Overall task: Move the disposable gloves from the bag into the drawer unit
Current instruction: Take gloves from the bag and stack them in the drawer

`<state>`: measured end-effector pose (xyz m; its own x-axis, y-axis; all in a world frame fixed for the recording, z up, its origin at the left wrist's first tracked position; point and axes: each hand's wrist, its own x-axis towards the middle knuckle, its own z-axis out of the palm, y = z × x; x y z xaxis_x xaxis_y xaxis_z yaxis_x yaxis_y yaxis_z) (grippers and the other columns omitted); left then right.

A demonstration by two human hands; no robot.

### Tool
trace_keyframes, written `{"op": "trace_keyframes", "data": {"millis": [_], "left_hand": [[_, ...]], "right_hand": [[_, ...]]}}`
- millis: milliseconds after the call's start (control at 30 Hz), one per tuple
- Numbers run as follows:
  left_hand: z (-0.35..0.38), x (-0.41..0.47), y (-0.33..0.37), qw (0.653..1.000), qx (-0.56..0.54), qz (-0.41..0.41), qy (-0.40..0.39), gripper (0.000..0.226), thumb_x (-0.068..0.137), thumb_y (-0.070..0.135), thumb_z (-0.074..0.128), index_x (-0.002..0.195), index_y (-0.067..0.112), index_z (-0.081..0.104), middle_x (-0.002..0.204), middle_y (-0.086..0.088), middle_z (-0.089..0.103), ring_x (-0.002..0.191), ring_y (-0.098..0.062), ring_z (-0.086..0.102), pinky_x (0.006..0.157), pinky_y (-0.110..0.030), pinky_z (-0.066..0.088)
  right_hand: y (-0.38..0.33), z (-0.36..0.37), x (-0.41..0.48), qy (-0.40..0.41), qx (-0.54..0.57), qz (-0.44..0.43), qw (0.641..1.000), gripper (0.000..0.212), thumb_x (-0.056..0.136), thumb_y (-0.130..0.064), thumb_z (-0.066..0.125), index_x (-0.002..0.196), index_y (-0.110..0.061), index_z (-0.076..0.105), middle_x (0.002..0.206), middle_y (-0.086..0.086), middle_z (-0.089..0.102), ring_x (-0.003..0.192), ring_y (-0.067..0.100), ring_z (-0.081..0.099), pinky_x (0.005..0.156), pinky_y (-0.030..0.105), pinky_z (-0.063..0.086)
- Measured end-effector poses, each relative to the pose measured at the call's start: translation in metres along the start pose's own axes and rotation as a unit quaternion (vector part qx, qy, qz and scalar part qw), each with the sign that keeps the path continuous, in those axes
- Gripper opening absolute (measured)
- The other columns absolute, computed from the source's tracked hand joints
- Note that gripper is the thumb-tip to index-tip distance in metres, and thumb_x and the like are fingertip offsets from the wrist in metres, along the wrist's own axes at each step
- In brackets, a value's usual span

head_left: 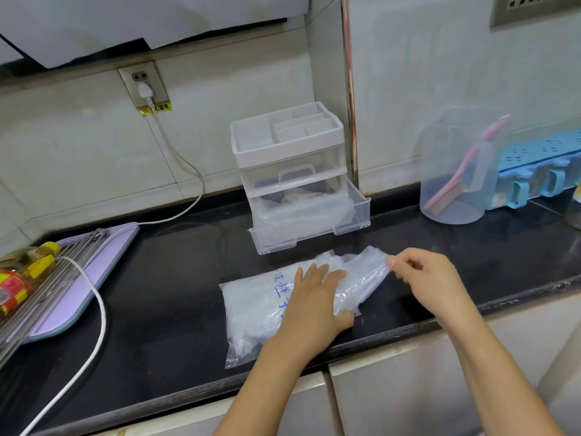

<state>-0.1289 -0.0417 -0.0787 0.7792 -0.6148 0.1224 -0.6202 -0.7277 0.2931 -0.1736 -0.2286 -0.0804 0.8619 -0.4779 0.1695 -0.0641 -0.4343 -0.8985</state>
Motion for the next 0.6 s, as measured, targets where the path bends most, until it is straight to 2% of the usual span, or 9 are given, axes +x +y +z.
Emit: {"op": "trace_keyframes", "data": {"millis": [100,167,233,300,367,433,500,567,600], "left_hand": [[0.001,0.0,-0.003,1.0,0.0,0.003,-0.003,0.064,0.09,0.034,0.055,0.148,0.028,0.027,0.158,-0.002,0.016,0.147,-0.014,0.004,0.113,-0.026,-0.017],[0.002,0.0,-0.004,1.0,-0.005,0.008,-0.005,0.061,0.09,0.032,0.055,0.146,0.027,0.031,0.156,-0.001,0.02,0.146,-0.013,0.006,0.113,-0.024,-0.017],[0.001,0.001,-0.003,1.0,-0.02,0.018,-0.001,0.057,0.089,0.031,0.057,0.142,0.025,0.037,0.149,0.003,0.031,0.142,-0.012,0.016,0.111,-0.019,-0.016],[-0.002,0.002,-0.001,0.999,-0.048,0.017,-0.003,0.052,0.089,0.037,0.06,0.137,0.025,0.044,0.138,0.008,0.04,0.133,-0.007,0.027,0.113,-0.018,-0.01],[-0.009,0.004,0.004,0.995,-0.097,-0.005,-0.005,0.051,0.087,0.048,0.062,0.131,0.027,0.048,0.132,0.011,0.044,0.122,-0.003,0.032,0.113,-0.021,0.014],[-0.017,0.012,0.01,0.99,-0.138,-0.013,0.012,0.049,0.086,0.05,0.062,0.128,0.028,0.051,0.132,0.011,0.047,0.122,-0.005,0.039,0.097,-0.018,0.029],[-0.022,0.026,0.016,0.987,-0.155,-0.003,0.031,0.046,0.086,0.044,0.064,0.128,0.027,0.053,0.132,0.01,0.05,0.121,-0.007,0.046,0.092,-0.016,0.031],[-0.023,0.043,0.02,0.985,-0.171,0.006,0.035,0.051,0.084,0.038,0.069,0.131,0.026,0.051,0.134,0.008,0.052,0.122,-0.007,0.047,0.094,-0.014,0.031],[-0.023,0.052,0.021,0.984,-0.175,0.007,0.027,0.058,0.082,0.038,0.071,0.135,0.025,0.049,0.137,0.007,0.051,0.125,-0.007,0.046,0.096,-0.014,0.03]], "right_hand": [[0.007,-0.009,0.008,0.067,0.09,0.045,0.993,0.025,0.094,-0.026,0.056,0.076,-0.011,0.066,0.077,0.006,0.066,0.077,0.02,0.06,0.074,0.033,0.048],[0.006,-0.015,0.011,0.027,0.15,0.088,0.984,0.024,0.095,-0.032,0.055,0.088,-0.012,0.067,0.089,0.005,0.069,0.086,0.018,0.064,0.083,0.032,0.051],[0.004,-0.018,0.012,-0.038,0.176,0.109,0.978,0.024,0.09,-0.035,0.062,0.093,-0.012,0.068,0.091,0.005,0.072,0.087,0.016,0.067,0.083,0.03,0.053],[0.001,-0.019,0.01,-0.056,0.152,0.093,0.982,0.019,0.083,-0.026,0.072,0.088,-0.008,0.069,0.083,0.007,0.073,0.08,0.015,0.067,0.076,0.026,0.052],[-0.001,-0.019,0.008,-0.042,0.113,0.066,0.99,0.015,0.079,-0.019,0.075,0.08,-0.005,0.069,0.075,0.011,0.068,0.07,0.015,0.061,0.067,0.024,0.047],[-0.002,-0.02,0.008,-0.032,0.085,0.036,0.995,0.015,0.081,-0.019,0.074,0.076,-0.005,0.071,0.071,0.015,0.064,0.064,0.014,0.055,0.063,0.023,0.044],[-0.002,-0.021,0.009,-0.028,0.043,0.011,0.999,0.01,0.083,-0.02,0.072,0.076,-0.012,0.073,0.07,0.014,0.065,0.064,0.014,0.056,0.062,0.022,0.044],[0.002,-0.022,0.009,-0.032,0.031,0.01,0.999,0.004,0.085,-0.019,0.07,0.087,-0.022,0.072,0.075,0.005,0.069,0.072,0.013,0.063,0.065,0.021,0.046],[0.004,-0.023,0.01,-0.037,0.028,0.013,0.999,0.012,0.087,-0.017,0.068,0.095,-0.026,0.07,0.082,0.001,0.071,0.077,0.012,0.066,0.069,0.022,0.048]]}}
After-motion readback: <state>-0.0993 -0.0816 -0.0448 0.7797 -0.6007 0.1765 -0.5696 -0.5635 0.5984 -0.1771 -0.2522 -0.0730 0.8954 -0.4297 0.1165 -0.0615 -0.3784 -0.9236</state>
